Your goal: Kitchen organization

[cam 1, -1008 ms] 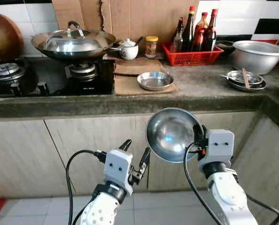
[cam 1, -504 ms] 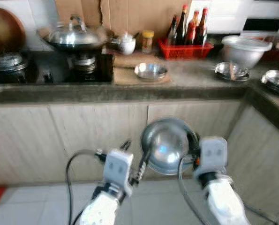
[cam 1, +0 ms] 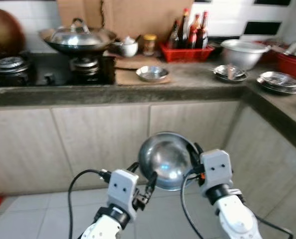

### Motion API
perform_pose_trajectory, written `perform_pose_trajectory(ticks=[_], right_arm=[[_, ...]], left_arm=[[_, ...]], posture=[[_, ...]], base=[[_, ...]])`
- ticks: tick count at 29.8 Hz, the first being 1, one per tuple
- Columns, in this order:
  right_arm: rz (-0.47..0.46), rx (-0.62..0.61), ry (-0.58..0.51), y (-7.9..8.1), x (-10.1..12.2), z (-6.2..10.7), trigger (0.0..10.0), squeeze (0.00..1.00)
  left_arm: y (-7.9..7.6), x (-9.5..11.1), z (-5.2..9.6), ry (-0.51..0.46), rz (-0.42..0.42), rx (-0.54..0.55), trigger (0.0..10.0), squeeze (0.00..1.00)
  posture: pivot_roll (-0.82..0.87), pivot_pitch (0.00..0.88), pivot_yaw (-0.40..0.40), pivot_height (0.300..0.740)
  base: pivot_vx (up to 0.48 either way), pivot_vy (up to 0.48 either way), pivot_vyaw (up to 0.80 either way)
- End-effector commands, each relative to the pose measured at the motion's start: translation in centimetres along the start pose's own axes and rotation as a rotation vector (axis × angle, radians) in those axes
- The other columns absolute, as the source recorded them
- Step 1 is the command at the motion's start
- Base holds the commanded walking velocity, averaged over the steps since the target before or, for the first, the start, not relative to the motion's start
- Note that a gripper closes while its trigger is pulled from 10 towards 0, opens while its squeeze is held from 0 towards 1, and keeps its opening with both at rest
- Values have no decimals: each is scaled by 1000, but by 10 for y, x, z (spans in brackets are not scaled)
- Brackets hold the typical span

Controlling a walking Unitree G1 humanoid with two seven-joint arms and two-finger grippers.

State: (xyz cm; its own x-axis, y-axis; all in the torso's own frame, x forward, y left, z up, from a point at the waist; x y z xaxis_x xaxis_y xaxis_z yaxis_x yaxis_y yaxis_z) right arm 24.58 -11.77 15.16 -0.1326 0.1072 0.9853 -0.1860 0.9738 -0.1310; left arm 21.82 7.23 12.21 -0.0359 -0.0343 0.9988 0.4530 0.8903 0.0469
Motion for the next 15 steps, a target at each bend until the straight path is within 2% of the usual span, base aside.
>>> perform_pose_trajectory(ticks=[1,7,13,15], right_arm=[[-9,-6,-17,-1,4,2,10000,0],[-24,-17,-8,3,2,5,10000,0],[-20,-64,-1,-5,0,3,10000,0],[-20,-72,0,-6,0,1,10000,0]], left_arm=[[-5,2,-1,-5,25,-24,10000,0],[-7,1,0,0,23,-49,10000,0],[-7,1,-2,2,22,-51,10000,0],[-8,3,-2,-7,15,-59,10000,0]], posture=[[30,0,-54,740],[25,0,-45,740],[25,0,-46,740],[27,0,-46,740]], base=[[0,476,-800],[0,480,-800],[0,479,-800],[0,223,0]])
Point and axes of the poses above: a point about 5 cm out from each wrist's last joint towards the gripper, its own z axis pointing back from the gripper into the wrist, its own x axis along the axis of the wrist's last joint, y = z × x, the point moved 2 cm from there along -z, pointing out of the wrist towards the gripper, and after that the axes turned 2 degrees about -z, right-handed, at the moved point
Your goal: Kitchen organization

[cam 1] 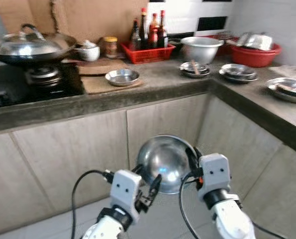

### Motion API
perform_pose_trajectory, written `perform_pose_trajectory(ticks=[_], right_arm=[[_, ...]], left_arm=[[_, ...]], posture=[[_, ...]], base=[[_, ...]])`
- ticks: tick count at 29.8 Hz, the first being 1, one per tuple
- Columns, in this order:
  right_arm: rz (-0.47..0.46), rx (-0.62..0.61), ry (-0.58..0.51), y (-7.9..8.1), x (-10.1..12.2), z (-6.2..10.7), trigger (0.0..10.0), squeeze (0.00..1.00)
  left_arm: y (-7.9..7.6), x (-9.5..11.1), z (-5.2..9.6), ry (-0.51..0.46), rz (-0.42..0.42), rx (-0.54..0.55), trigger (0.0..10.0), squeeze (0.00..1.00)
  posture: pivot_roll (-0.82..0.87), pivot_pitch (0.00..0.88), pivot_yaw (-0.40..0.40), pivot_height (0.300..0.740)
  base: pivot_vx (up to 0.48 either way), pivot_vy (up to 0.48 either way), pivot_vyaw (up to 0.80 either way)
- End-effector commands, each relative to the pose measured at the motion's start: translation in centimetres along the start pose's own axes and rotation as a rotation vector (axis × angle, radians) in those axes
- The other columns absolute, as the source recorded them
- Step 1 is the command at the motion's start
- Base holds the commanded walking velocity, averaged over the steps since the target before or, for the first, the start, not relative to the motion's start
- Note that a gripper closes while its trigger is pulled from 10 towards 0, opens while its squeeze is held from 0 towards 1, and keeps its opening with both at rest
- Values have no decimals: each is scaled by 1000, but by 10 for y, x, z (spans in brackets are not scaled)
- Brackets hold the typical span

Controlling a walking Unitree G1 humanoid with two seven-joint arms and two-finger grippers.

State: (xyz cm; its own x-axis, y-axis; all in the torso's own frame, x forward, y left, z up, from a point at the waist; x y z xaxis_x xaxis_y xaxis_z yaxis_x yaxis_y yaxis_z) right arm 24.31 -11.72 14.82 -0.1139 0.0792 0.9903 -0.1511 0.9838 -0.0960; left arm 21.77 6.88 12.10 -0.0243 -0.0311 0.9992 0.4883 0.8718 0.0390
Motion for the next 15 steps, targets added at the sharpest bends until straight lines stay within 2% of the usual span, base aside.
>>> perform_pose_trajectory(ticks=[1,4,6,12,15], right_arm=[[11,-36,-13,-8,3,-2,10000,0],[16,-48,-9,-9,2,-2,10000,0],[23,-69,-2,-10,1,-1,10000,0],[37,-151,30,-21,-4,0,10000,0],[31,-198,43,-26,-6,-1,10000,0]], left_arm=[[-6,6,-1,-26,-6,-31,10000,0],[-6,7,-2,-29,-9,-31,10000,0],[-7,6,-2,-26,-5,-31,10000,0],[-9,5,-3,-22,24,-65,10000,0],[-11,5,-3,-21,19,-92,10000,0]], posture=[[28,0,-46,740],[29,0,-46,740],[29,0,-43,740],[31,0,-45,740],[28,0,-41,740]], base=[[0,0,0],[0,0,0],[0,0,-800],[0,0,0],[0,0,-800]])
Point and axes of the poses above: a point about 5 cm out from each wrist's last joint towards the gripper, its own z axis pointing back from the gripper into the wrist, its own x axis along the axis of the wrist's last joint, y = z × x, the point moved 2 cm from there along -z, pointing out of the wrist towards the gripper, and after that the axes turned 2 degrees about -z, right-handed, at the moved point
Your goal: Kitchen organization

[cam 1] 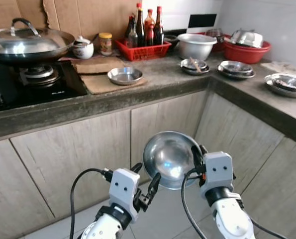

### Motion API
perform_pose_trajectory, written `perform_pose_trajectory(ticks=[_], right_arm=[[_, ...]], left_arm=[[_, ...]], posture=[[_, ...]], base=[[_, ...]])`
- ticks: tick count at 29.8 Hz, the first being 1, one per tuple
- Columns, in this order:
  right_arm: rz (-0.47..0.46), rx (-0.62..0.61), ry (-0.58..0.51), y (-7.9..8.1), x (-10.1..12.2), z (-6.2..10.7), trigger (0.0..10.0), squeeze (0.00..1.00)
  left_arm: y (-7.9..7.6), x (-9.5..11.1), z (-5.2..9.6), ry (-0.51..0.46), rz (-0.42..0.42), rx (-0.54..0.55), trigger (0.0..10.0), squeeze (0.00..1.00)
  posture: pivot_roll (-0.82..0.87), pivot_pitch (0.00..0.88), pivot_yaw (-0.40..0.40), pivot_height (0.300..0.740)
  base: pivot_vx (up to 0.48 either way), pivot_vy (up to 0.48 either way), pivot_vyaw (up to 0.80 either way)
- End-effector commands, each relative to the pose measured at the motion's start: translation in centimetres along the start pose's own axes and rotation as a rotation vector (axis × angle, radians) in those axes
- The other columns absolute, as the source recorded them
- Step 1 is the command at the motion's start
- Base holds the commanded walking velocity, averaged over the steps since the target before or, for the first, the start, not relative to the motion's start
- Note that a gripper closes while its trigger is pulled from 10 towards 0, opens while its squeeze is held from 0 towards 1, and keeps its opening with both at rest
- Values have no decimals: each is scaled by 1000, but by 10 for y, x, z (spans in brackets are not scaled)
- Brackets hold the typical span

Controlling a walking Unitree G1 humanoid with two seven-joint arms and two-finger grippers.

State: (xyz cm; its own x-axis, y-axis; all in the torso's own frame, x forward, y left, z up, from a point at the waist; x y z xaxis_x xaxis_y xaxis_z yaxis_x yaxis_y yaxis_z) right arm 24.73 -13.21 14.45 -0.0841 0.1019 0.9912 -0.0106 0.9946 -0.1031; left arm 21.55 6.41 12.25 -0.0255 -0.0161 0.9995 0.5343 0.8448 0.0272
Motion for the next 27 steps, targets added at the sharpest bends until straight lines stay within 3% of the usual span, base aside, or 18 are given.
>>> perform_pose_trajectory(ticks=[1,8,14,27], right_arm=[[9,-61,11,-12,-1,-1,10000,0],[-4,-76,18,-12,-2,-2,10000,0],[-19,-67,23,-10,-2,-2,10000,0],[-32,-60,29,-6,-2,-1,10000,0]], left_arm=[[-7,3,-3,-12,9,-44,10000,0],[-9,5,-3,-25,-3,-73,10000,0],[-6,4,-3,-17,-5,-56,10000,0],[-5,3,-3,-8,-11,-58,10000,0]], posture=[[28,0,-41,740],[28,0,-40,740],[28,0,-40,740],[28,0,-35,740]], base=[[0,0,-800],[0,414,-800],[0,0,-800],[0,458,-800]])
Point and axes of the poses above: a point about 5 cm out from each wrist's last joint towards the gripper, its own z axis pointing back from the gripper into the wrist, its own x axis along the axis of the wrist's last joint, y = z × x, the point moved 2 cm from there along -z, pointing out of the wrist towards the gripper, and after that the axes turned 2 degrees about -z, right-handed, at the moved point
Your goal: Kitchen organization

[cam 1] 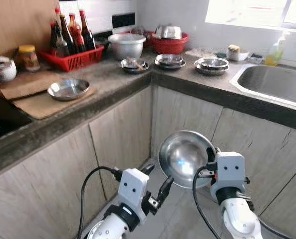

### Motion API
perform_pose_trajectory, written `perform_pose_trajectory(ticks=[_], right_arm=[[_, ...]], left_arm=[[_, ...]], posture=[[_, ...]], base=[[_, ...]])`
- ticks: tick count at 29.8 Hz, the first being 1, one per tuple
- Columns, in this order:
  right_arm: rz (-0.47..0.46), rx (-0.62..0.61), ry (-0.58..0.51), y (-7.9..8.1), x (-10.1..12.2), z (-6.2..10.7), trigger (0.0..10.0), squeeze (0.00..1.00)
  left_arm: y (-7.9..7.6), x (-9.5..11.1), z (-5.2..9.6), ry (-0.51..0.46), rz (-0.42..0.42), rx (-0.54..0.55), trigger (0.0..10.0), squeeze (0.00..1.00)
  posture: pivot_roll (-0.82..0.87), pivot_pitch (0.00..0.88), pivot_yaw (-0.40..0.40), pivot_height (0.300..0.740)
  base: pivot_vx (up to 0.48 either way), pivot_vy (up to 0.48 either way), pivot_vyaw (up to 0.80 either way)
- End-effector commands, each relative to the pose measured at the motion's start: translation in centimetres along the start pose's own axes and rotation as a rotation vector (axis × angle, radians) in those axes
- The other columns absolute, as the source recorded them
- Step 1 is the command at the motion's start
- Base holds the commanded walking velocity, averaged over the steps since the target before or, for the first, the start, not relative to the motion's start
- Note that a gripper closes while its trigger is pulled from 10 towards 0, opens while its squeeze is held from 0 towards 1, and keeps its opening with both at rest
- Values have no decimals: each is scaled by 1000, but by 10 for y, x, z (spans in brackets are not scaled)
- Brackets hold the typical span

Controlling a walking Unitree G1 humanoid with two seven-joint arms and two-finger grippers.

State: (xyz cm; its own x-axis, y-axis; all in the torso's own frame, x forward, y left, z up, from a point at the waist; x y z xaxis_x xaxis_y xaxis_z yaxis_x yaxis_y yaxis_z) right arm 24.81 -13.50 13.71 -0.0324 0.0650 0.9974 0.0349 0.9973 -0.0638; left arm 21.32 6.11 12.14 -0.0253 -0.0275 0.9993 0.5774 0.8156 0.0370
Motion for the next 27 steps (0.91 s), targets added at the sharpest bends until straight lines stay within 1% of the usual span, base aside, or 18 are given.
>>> perform_pose_trajectory(ticks=[1,5,9,25,27], right_arm=[[4,-12,-23,-4,6,-1,10000,0],[5,-15,-21,-4,6,-1,10000,0],[5,-17,-21,-4,6,-1,10000,0],[6,-5,-27,-1,7,-2,10000,0],[7,3,-31,0,7,-2,10000,0]], left_arm=[[-1,4,-3,-15,-2,-6,10000,0],[0,4,-3,-12,-3,2,10000,0],[-1,3,-4,-9,-36,-7,10000,0],[-1,1,-4,-2,-51,-3,10000,0],[1,0,-4,8,-34,15,10000,0]], posture=[[28,0,-35,740],[27,0,-35,740],[26,1,-33,740],[32,0,-38,740],[31,0,-37,740]], base=[[0,465,-800],[0,0,-800],[0,-73,-800],[16,-420,-800],[337,-296,0]])
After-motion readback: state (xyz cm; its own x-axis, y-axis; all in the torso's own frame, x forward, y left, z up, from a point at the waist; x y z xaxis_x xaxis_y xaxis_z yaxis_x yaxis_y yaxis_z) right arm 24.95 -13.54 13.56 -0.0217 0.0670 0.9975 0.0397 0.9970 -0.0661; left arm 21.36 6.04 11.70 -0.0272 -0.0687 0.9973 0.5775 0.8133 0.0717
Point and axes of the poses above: a point about 5 cm out from each wrist's last joint towards the gripper, its own z axis pointing back from the gripper into the wrist, its own x axis along the axis of the wrist's last joint, y = z × x, the point moved 2 cm from there along -z, pointing out of the wrist towards the gripper, and after that the axes turned 2 degrees about -z, right-handed, at the moved point
